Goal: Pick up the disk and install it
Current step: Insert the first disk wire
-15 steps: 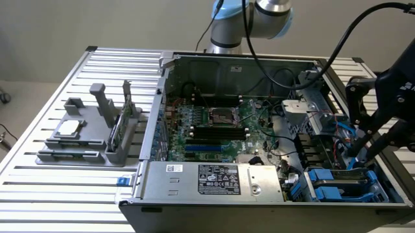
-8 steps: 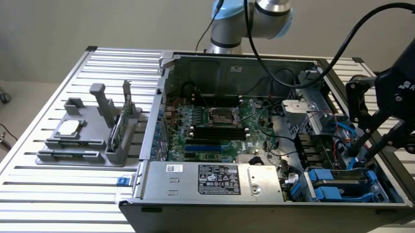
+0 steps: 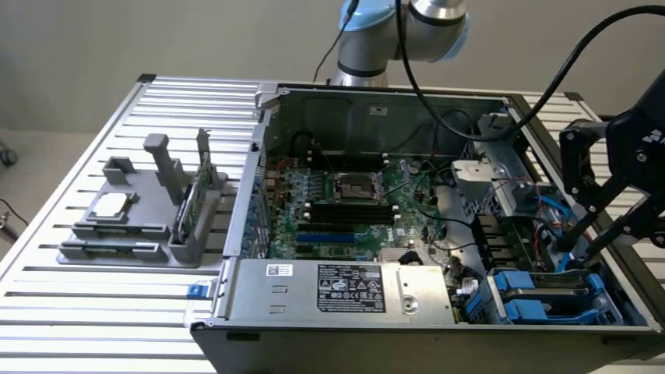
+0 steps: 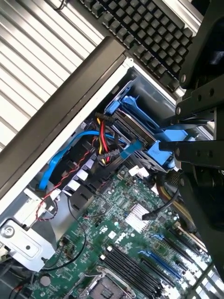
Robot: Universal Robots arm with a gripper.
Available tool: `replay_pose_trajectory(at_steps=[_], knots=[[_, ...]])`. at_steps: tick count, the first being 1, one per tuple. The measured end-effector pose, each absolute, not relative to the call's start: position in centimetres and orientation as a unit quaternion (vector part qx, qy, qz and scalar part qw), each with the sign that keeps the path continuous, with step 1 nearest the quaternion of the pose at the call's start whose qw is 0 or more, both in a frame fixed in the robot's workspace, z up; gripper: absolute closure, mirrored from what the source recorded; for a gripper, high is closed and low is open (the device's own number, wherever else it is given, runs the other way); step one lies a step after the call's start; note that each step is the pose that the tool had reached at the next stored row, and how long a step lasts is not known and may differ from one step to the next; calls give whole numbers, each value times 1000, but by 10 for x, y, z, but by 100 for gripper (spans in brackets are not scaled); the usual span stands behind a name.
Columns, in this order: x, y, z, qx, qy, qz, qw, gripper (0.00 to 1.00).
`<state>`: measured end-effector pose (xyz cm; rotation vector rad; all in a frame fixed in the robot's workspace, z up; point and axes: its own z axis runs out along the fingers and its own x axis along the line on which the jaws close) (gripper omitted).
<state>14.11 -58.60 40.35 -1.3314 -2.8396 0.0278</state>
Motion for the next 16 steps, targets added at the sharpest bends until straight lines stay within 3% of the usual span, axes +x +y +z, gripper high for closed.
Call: replay_pose_trajectory(at_steps=[16], knots=[[157, -586, 397, -450, -893, -11, 12, 75]])
